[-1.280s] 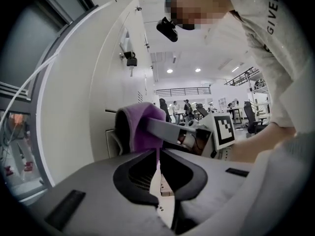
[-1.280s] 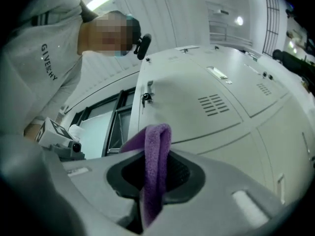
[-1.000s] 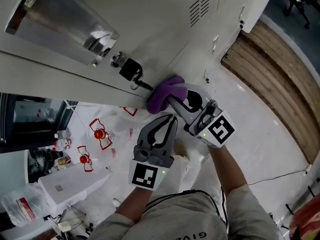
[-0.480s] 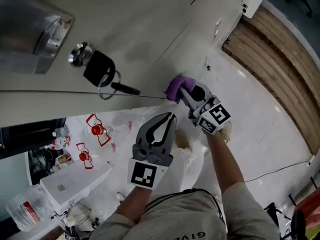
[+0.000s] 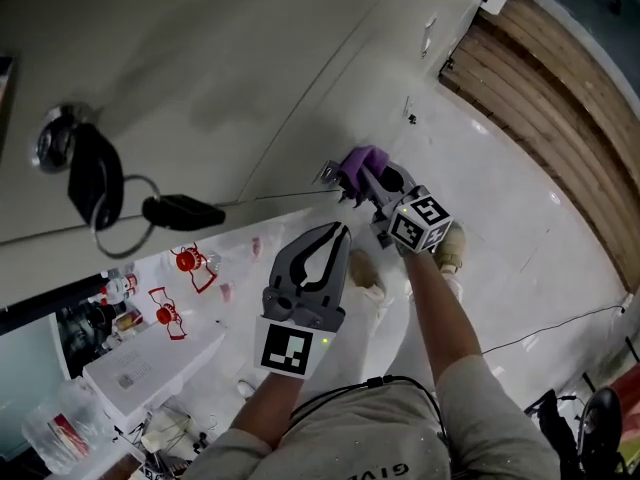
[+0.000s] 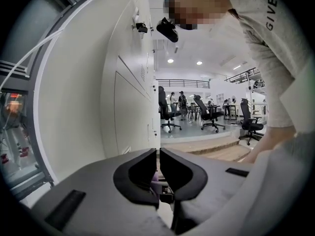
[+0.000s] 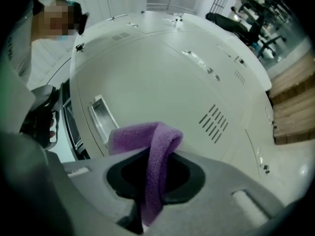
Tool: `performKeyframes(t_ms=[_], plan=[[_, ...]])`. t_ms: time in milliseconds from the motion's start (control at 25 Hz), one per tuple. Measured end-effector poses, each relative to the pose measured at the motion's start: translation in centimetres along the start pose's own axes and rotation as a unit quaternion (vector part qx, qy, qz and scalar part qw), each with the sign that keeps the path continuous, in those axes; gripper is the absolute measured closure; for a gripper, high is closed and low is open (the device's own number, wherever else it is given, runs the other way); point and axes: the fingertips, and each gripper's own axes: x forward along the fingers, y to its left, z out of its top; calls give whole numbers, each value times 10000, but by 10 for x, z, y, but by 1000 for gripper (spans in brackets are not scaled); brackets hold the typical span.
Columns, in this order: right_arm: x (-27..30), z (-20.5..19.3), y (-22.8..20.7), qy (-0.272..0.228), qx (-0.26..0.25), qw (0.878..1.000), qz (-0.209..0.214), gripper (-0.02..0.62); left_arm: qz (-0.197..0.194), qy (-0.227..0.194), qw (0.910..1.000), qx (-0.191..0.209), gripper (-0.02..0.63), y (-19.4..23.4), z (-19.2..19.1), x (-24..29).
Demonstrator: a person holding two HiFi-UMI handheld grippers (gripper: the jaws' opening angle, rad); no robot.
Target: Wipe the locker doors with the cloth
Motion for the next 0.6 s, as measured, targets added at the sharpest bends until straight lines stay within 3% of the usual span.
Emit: performKeyframes(t_ms=[600], plan=[[0,-51,-26,158,953,9924,-759,548,-59,42,10000,10,588,-7,-5,5]])
